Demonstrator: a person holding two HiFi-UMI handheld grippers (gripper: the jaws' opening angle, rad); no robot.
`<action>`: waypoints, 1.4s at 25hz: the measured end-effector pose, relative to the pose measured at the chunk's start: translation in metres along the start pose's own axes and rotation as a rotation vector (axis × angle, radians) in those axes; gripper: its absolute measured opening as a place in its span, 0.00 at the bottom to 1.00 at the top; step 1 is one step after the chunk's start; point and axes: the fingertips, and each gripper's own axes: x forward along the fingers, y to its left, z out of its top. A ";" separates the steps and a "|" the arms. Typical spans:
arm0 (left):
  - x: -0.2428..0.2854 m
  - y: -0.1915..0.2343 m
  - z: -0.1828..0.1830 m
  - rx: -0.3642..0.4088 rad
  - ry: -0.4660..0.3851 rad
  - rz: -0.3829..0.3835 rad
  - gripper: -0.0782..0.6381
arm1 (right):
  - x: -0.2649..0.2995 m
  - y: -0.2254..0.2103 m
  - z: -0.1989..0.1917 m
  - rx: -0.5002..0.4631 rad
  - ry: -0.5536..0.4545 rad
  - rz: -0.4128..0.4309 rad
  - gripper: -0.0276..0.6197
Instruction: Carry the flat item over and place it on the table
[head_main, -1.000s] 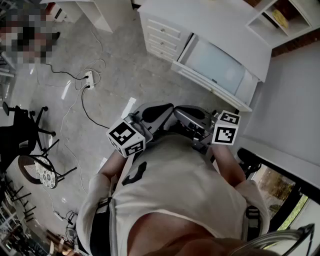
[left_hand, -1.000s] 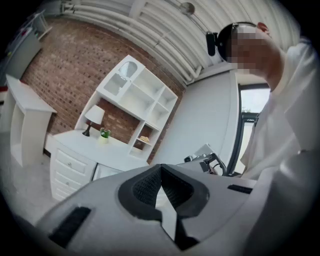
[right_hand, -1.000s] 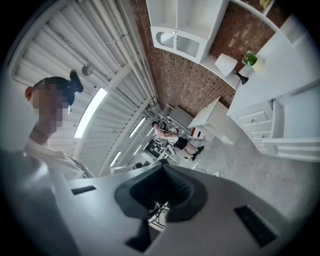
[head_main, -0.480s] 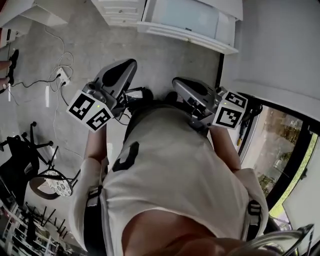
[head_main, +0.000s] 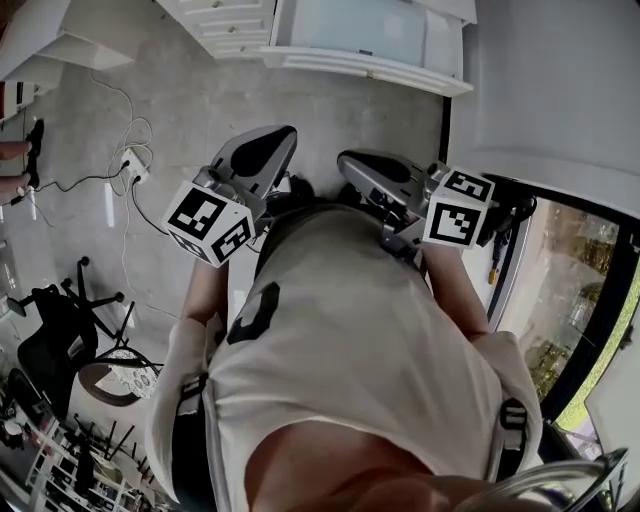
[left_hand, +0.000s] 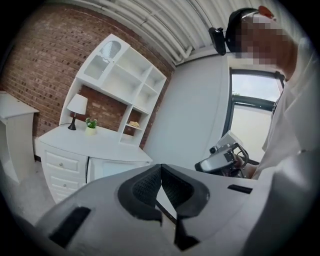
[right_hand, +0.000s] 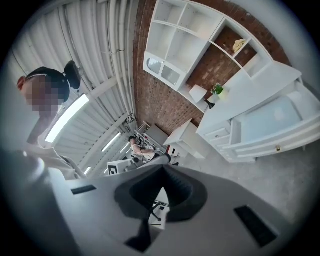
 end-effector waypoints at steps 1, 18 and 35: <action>0.005 0.000 0.001 0.011 0.004 0.022 0.14 | -0.003 -0.001 0.001 -0.005 0.006 0.004 0.06; 0.075 -0.041 0.034 0.215 -0.014 0.165 0.14 | -0.026 0.018 0.000 -0.289 0.166 0.151 0.24; 0.104 -0.067 0.036 0.207 -0.028 0.184 0.14 | -0.060 0.014 0.008 -0.368 0.171 0.211 0.06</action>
